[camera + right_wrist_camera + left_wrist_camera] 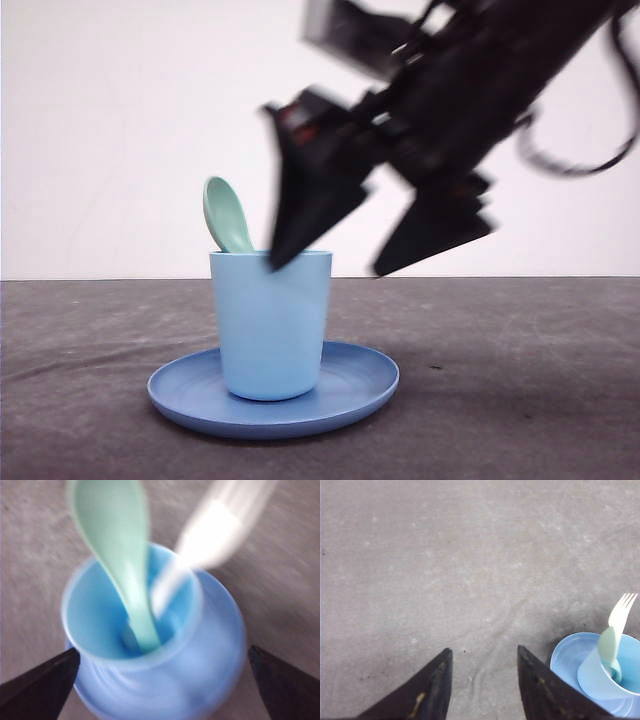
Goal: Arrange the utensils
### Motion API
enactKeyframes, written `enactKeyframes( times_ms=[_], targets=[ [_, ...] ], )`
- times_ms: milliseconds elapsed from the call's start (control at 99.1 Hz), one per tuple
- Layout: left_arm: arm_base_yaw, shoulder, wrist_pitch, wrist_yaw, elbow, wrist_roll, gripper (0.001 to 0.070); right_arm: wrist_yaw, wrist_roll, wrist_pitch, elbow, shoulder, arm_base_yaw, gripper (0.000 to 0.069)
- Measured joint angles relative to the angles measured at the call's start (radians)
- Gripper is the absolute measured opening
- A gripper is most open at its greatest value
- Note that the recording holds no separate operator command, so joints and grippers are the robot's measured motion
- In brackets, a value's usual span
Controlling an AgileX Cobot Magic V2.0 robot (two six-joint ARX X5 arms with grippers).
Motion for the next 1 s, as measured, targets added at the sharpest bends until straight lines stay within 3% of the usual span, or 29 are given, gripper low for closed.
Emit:
enactKeyframes(
  times_ms=[202, 454, 767, 999],
  targets=[
    [0.000, 0.000, 0.000, 0.000, 0.000, 0.000, 0.0236, 0.030, -0.001, -0.233, 0.000, -0.198, -0.120, 0.0680],
    [0.000, 0.000, -0.005, 0.000, 0.000, 0.000, 0.0236, 0.108, 0.000, -0.352, 0.000, -0.390, -0.346, 0.0680],
    [0.000, 0.000, -0.026, -0.005, 0.000, 0.000, 0.0236, 0.107, 0.008, -0.500, 0.000, -0.411, -0.594, 0.0680],
    [0.000, 0.000, -0.026, -0.004, 0.000, 0.000, 0.0236, 0.104, 0.008, -0.539, 0.000, -0.411, -0.629, 0.0680]
  ],
)
